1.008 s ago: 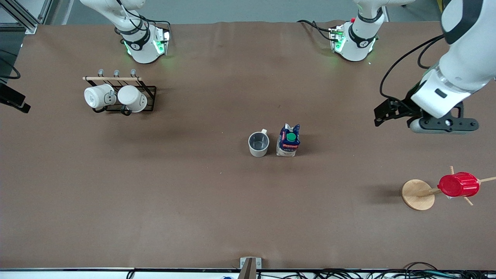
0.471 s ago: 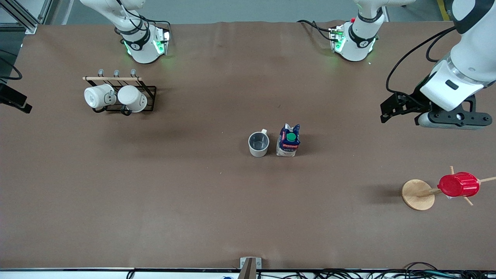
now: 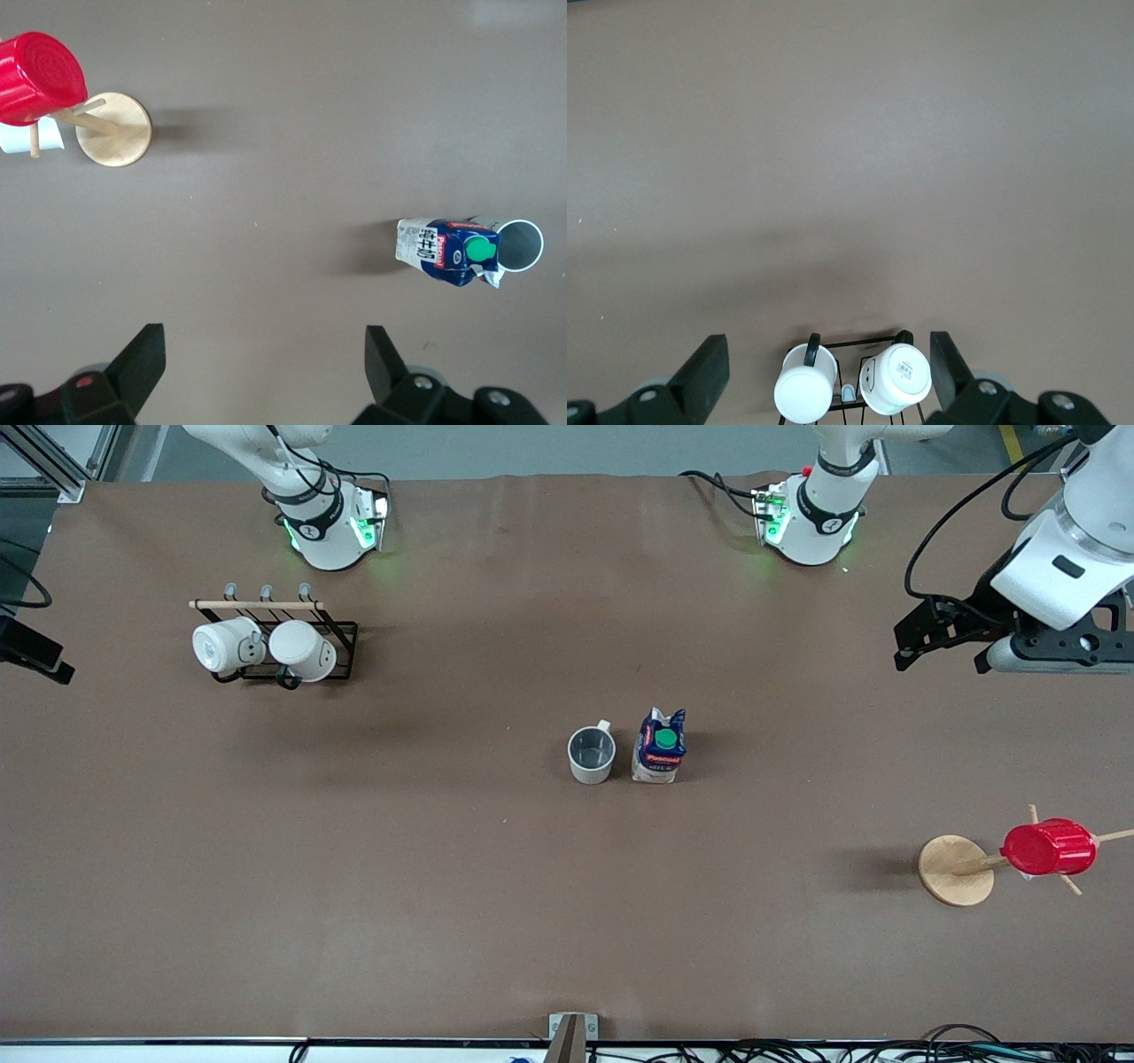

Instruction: Place cup and milk on table

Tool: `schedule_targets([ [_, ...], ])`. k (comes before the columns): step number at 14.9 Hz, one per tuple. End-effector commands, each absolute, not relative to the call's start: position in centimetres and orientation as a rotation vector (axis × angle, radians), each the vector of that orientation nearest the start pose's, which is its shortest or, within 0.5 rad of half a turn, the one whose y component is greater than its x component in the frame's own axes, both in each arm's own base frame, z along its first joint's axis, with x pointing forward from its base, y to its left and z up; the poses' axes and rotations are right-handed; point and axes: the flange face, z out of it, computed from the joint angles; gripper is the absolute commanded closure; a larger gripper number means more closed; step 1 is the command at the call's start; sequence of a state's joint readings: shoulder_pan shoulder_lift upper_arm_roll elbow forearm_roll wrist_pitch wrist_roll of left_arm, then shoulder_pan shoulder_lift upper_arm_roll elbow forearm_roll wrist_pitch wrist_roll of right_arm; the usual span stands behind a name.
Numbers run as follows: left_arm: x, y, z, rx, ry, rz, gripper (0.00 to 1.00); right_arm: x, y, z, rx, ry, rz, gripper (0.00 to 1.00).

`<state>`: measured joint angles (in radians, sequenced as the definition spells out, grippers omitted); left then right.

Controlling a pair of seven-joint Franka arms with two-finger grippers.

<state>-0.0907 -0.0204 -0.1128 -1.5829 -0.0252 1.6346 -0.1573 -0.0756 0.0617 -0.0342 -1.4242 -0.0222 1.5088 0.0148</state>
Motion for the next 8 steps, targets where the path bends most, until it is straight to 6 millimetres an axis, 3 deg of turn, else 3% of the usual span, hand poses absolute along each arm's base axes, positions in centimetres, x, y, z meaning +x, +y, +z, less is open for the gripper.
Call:
schedule_targets([
  [1, 53.86, -12.99, 62.79, -3.104, 0.15, -0.107, 0.01, 55.54, -6.16, 65.57, -3.141, 0.193, -0.041, 0.0],
  [8, 54.08, -12.89, 62.49, -3.184, 0.121, -0.09, 0.01, 55.41, -6.14, 65.58, -3.141, 0.193, -0.031, 0.0],
])
